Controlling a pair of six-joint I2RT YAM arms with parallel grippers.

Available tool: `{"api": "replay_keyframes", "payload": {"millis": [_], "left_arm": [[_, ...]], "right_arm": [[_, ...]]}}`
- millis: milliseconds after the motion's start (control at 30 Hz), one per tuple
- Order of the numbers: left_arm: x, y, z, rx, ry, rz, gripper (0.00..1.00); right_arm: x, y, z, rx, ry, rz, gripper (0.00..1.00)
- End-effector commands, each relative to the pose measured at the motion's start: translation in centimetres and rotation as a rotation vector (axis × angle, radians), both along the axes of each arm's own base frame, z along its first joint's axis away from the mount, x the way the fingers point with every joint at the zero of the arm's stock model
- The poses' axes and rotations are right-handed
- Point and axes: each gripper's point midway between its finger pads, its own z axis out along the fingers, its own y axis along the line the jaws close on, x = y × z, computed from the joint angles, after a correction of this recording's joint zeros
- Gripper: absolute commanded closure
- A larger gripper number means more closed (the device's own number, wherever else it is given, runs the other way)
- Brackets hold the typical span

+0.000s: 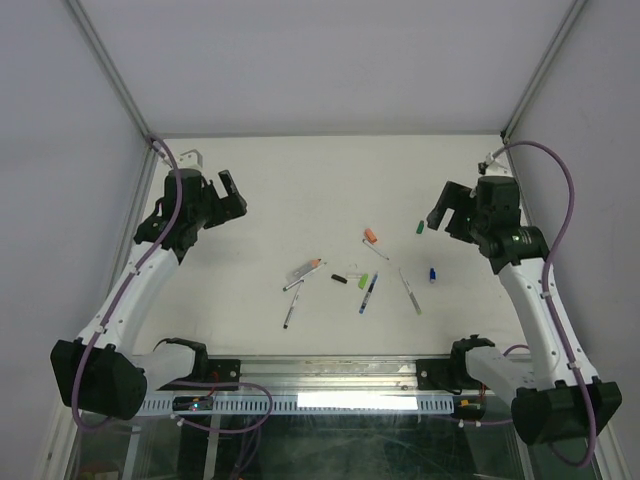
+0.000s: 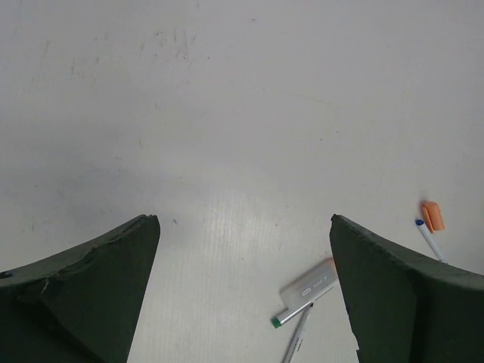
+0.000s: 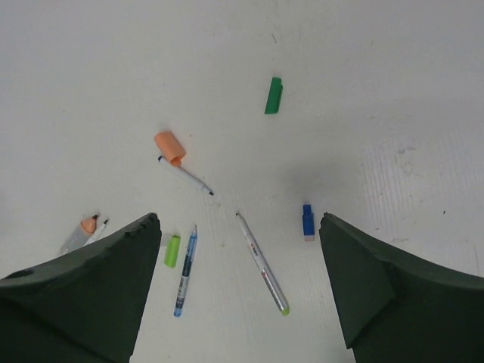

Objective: Insert the pens into the pen caps
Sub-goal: Pick up the pen from the center of the board.

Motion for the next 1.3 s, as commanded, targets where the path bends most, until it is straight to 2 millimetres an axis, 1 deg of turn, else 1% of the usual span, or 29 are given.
{"api": "replay_keyframes", "payload": {"millis": [0,67,167,233,400,500,567,633,733,933,1033,1167,1267], "left_arm": [[0.7,-0.5,3.7,-0.042,-0.134,-0.043,0.01],[0.3,-0.4,4.7,-0.050,-0.202,-0.039,0.01],[-0.4,-0.2,6.2,-0.051,-0.305,-0.053,0.01],[-0.9,-0.1,6.7,-0.049,-0.345,-0.063,0.01],[-1.4,-0.3,6.6,-0.049,-0.372,-0.086,0.01],[-1.3,-0.7,6.3,-0.055,-0.378,-0.105,0.01],[-1.4,-1.0,6.4,-0.062,-0.387,-0.124,0.01],[-1.3,-1.2,6.6,-0.059,-0.397,-0.138,0.01],[-1.3,-1.2,7.0,-0.049,-0.410,-0.146,0.01],[-1.6,-0.8,7.3,-0.029,-0.429,-0.140,0.01],[-1.8,-1.0,7.1,-0.010,-0.436,-0.168,0.01],[-1.8,-1.2,7.1,-0.002,-0.439,-0.187,0.01],[-1.7,-1.5,6.9,-0.008,-0.432,-0.202,0.01]], "right_arm": [[-0.9,1.1,-1.8,0.032,0.131,0.063,0.14],[-1.3,1.0,-3.5,0.014,0.199,0.058,0.17],[-2.0,1.2,-5.5,-0.020,0.270,0.050,0.18],[-2.6,1.6,-6.8,-0.030,0.312,0.055,0.19],[-4.3,3.4,-10.6,-0.022,0.417,0.111,0.20],[-5.1,4.2,-12.5,-0.030,0.453,0.124,0.20],[-5.4,4.6,-13.5,-0.035,0.469,0.133,0.20],[-5.5,5.2,-14.0,-0.021,0.477,0.158,0.20],[-4.8,6.2,-14.6,-0.007,0.453,0.195,0.20],[-4.4,5.9,-16.6,-0.053,0.504,0.183,0.20],[-4.5,6.2,-17.4,-0.055,0.525,0.179,0.22],[-4.7,6.7,-18.2,-0.056,0.543,0.180,0.25],[-4.9,6.3,-18.7,-0.088,0.565,0.152,0.28]]}}
